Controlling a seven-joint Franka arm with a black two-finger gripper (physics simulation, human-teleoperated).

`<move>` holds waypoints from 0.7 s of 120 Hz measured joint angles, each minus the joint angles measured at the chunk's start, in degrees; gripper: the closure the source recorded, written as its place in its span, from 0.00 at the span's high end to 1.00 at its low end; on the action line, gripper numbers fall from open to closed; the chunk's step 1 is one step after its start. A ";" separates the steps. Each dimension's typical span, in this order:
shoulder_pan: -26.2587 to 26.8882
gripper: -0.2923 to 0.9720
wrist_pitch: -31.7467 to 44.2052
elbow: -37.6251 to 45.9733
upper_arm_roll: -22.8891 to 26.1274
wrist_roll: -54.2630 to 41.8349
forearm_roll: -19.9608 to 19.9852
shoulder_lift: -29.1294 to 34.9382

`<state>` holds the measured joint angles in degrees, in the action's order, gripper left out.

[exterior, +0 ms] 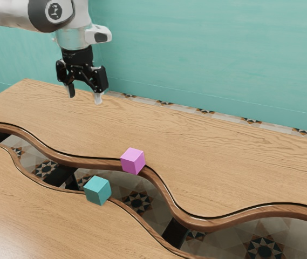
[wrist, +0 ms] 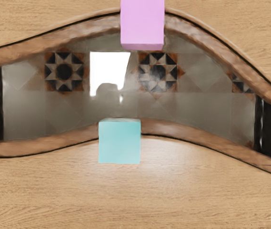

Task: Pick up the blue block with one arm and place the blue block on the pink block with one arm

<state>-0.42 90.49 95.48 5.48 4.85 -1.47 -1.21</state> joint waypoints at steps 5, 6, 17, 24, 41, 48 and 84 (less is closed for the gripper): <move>0.38 0.77 4.33 4.94 0.59 0.09 0.09 -0.11; 0.48 0.77 5.16 5.80 0.69 0.10 0.10 -0.13; 1.71 0.77 13.35 13.27 1.52 0.28 0.07 -0.25; 2.47 0.77 17.60 16.27 1.89 0.38 -0.10 -0.05; 4.32 0.77 24.47 21.84 2.39 0.53 -0.84 2.02; 5.05 0.77 26.37 23.57 2.47 0.59 -0.88 3.15; -0.06 0.77 31.93 29.36 2.52 0.82 -0.95 5.42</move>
<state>-0.49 122.42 124.84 8.00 5.67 -2.41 4.21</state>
